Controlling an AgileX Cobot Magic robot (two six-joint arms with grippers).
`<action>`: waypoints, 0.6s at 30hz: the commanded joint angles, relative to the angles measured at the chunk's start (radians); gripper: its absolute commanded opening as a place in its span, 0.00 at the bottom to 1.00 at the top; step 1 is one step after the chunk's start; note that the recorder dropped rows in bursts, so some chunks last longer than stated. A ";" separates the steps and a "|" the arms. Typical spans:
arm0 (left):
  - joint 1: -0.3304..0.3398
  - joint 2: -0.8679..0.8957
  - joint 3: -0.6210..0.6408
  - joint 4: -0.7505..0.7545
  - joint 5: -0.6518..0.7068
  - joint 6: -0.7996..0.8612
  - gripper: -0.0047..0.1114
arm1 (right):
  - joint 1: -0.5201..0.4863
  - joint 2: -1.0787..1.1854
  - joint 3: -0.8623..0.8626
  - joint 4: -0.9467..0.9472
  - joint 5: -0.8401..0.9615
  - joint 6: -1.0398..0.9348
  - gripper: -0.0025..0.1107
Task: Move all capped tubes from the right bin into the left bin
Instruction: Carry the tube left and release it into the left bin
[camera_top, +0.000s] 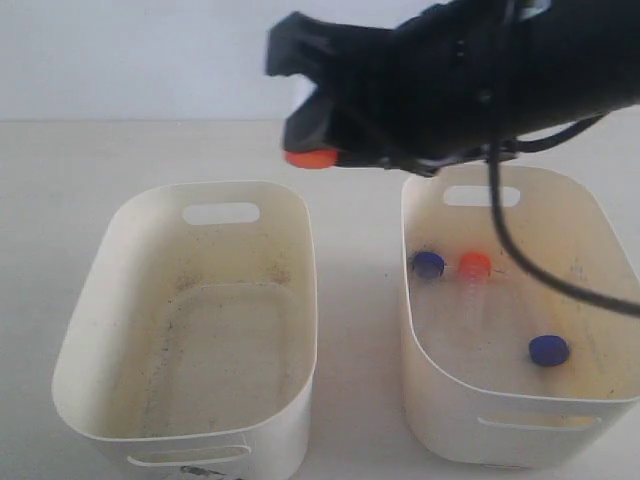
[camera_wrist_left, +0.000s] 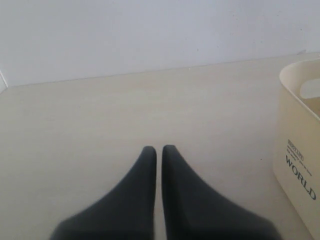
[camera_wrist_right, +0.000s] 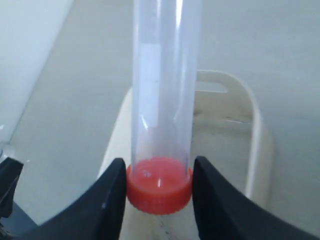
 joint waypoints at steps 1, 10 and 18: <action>0.001 -0.002 -0.004 -0.007 -0.015 -0.012 0.08 | 0.109 0.106 0.000 0.006 -0.155 -0.020 0.02; 0.001 -0.002 -0.004 -0.007 -0.015 -0.012 0.08 | 0.127 0.252 0.000 0.008 -0.188 -0.028 0.46; 0.001 -0.002 -0.004 -0.007 -0.015 -0.012 0.08 | 0.079 0.220 -0.096 -0.020 -0.027 -0.075 0.48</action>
